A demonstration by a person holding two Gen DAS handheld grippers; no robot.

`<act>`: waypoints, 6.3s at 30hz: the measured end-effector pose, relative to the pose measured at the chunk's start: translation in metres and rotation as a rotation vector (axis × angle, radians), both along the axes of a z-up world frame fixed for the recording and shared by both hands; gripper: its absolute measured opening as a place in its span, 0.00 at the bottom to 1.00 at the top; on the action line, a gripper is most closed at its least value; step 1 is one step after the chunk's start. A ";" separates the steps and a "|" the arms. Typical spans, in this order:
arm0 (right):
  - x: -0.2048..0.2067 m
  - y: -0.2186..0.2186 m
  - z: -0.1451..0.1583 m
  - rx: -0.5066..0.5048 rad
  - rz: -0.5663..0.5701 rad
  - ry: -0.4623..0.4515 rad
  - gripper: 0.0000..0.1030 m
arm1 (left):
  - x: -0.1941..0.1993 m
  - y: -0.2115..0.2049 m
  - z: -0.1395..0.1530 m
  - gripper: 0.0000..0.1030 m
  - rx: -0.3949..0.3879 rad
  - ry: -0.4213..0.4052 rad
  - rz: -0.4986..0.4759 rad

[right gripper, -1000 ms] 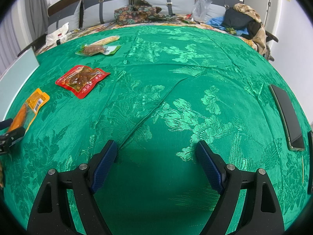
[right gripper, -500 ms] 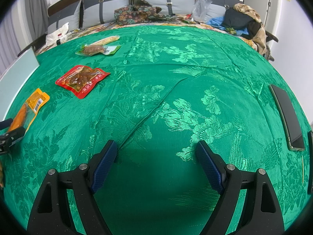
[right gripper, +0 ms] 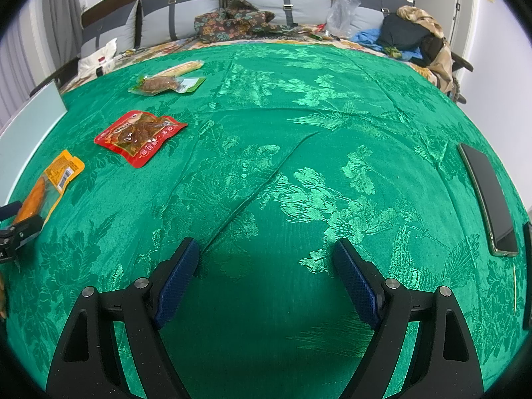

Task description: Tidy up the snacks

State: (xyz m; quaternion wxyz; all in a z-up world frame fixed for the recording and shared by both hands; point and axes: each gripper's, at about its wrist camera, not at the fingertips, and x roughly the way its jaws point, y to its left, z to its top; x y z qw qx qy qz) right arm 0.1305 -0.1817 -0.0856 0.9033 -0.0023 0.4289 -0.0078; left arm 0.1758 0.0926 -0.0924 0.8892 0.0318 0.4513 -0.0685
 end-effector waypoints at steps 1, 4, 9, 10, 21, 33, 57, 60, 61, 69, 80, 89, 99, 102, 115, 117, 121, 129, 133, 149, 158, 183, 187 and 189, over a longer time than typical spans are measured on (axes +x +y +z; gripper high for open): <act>0.000 0.000 0.000 0.000 0.000 0.000 0.83 | 0.000 0.000 0.000 1.00 0.000 0.000 0.000; 0.000 0.000 0.000 0.000 0.000 0.000 0.83 | 0.000 0.000 0.000 1.00 0.000 0.000 0.000; 0.000 0.000 0.000 0.000 0.000 0.000 0.83 | 0.000 0.000 0.000 1.00 0.000 0.000 0.000; 0.000 0.000 0.000 0.000 0.000 0.000 0.83 | 0.000 0.000 0.000 1.00 0.000 0.000 0.000; 0.000 0.000 0.000 0.000 0.000 0.000 0.83 | 0.000 0.000 0.000 1.00 -0.001 0.001 0.000; 0.000 0.000 0.000 0.001 0.000 -0.001 0.83 | 0.000 0.001 0.000 1.00 -0.001 0.001 0.000; 0.000 0.000 -0.001 -0.001 -0.001 -0.001 0.83 | 0.001 0.001 0.000 1.00 -0.003 0.002 0.000; 0.000 0.001 -0.001 -0.002 -0.001 -0.001 0.83 | 0.001 0.001 0.000 1.00 -0.003 0.001 0.000; 0.000 0.000 -0.001 -0.001 0.000 -0.001 0.84 | 0.001 0.001 0.000 1.00 -0.003 0.001 0.000; 0.053 0.041 0.031 0.035 0.398 -0.008 0.82 | 0.001 0.001 0.000 1.00 -0.004 0.002 -0.001; 0.167 0.126 0.003 -0.094 0.608 0.268 0.83 | 0.001 0.001 0.000 1.00 -0.005 0.002 0.000; 0.180 0.118 0.012 0.000 0.411 0.275 0.56 | 0.001 0.001 0.000 1.00 -0.004 0.002 -0.001; 0.132 0.075 0.017 0.174 0.345 0.396 0.45 | 0.001 0.001 0.000 1.00 -0.005 0.003 -0.001; 0.096 0.068 0.015 0.186 0.371 0.435 0.44 | 0.001 0.001 0.000 1.00 -0.005 0.003 -0.001; -0.023 0.027 0.006 0.159 0.146 0.051 0.69 | 0.002 0.001 0.000 1.00 -0.005 0.003 -0.001; -0.023 0.024 0.007 0.135 0.138 0.031 0.69 | 0.002 0.001 0.000 1.00 -0.005 0.003 -0.001; -0.022 0.017 0.006 0.110 0.119 0.016 0.69 | 0.002 0.001 0.000 1.00 -0.005 0.003 -0.001; -0.027 0.021 0.000 0.059 0.126 -0.025 0.75 | 0.002 0.001 0.000 1.00 -0.006 0.003 -0.001; -0.029 0.021 -0.001 0.058 0.130 -0.026 0.76 | 0.002 0.001 0.000 1.00 -0.006 0.004 -0.001; -0.030 0.021 -0.001 0.064 0.130 -0.029 0.76 | 0.002 0.001 0.000 1.00 -0.006 0.004 -0.001; -0.030 0.021 -0.001 0.064 0.130 -0.029 0.76 | 0.002 0.001 0.000 1.00 -0.006 0.004 -0.001; -0.031 0.020 -0.002 0.059 0.133 -0.027 0.76 | 0.019 0.000 0.003 1.00 0.019 0.131 -0.128; -0.026 0.009 0.008 0.147 0.110 0.033 0.76 | 0.023 -0.005 0.004 1.00 0.033 0.176 -0.129; -0.022 0.005 0.018 0.220 0.096 0.038 0.76 | 0.019 -0.009 0.007 0.89 0.023 0.149 -0.120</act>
